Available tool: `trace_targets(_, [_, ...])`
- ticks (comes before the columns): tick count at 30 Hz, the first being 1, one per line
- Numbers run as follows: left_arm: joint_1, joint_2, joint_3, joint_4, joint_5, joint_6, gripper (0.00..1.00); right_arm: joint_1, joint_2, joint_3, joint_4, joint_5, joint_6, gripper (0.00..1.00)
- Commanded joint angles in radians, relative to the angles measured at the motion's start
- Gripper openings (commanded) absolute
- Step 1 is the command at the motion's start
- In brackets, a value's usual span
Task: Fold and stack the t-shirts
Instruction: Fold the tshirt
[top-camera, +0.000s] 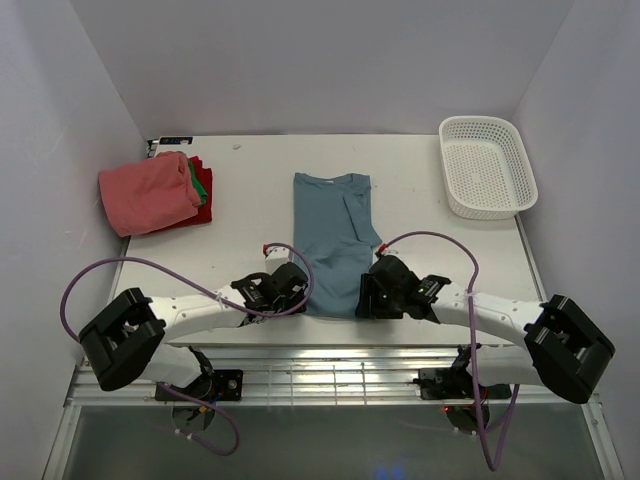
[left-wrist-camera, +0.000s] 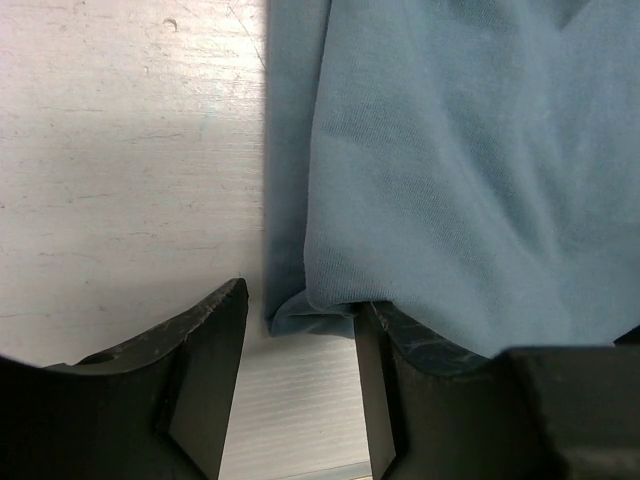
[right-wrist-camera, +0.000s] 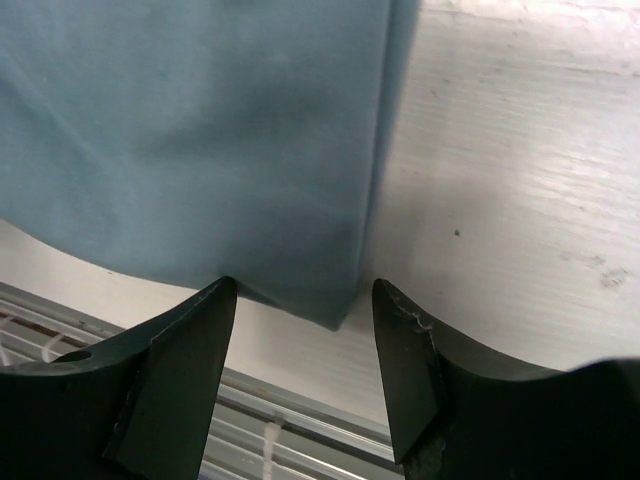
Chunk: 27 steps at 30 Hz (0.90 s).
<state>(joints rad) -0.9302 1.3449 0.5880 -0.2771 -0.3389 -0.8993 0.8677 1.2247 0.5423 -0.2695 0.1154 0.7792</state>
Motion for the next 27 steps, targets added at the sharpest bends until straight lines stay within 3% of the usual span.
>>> trace_targets(1, [0.007,0.019,-0.016,-0.022,0.041,-0.01,0.57,0.017,0.062,0.021,0.044,-0.023,0.0,0.64])
trace_targets(6, [0.007,0.017,-0.025,-0.014,0.044,-0.006,0.45,0.04,0.123,0.054,0.073,-0.037,-0.003,0.63])
trace_targets(11, [0.007,0.042,-0.025,-0.01,0.058,0.007,0.19,0.071,0.147,0.114,-0.022,0.03,-0.021,0.6])
trace_targets(12, [0.008,0.046,-0.025,-0.01,0.064,0.01,0.15,0.074,0.139,0.117,-0.037,0.041,-0.021,0.56])
trace_targets(13, [0.008,0.053,-0.025,-0.008,0.069,0.011,0.12,0.074,0.133,0.117,-0.049,0.047,-0.023,0.44])
trace_targets(14, [0.007,0.06,-0.025,-0.007,0.08,0.014,0.08,0.076,0.125,0.117,-0.06,0.061,-0.021,0.23])
trace_targets(16, [0.007,0.063,-0.028,-0.005,0.095,0.016,0.04,0.077,0.102,0.107,-0.091,0.063,-0.018,0.08])
trace_targets(18, [0.005,0.05,-0.039,-0.004,0.113,0.016,0.0,0.085,0.067,0.088,-0.108,0.069,-0.008,0.08])
trace_targets(27, [-0.068,-0.157,-0.112,-0.094,0.176,-0.036,0.0,0.177,-0.123,0.002,-0.232,0.076,0.083,0.08])
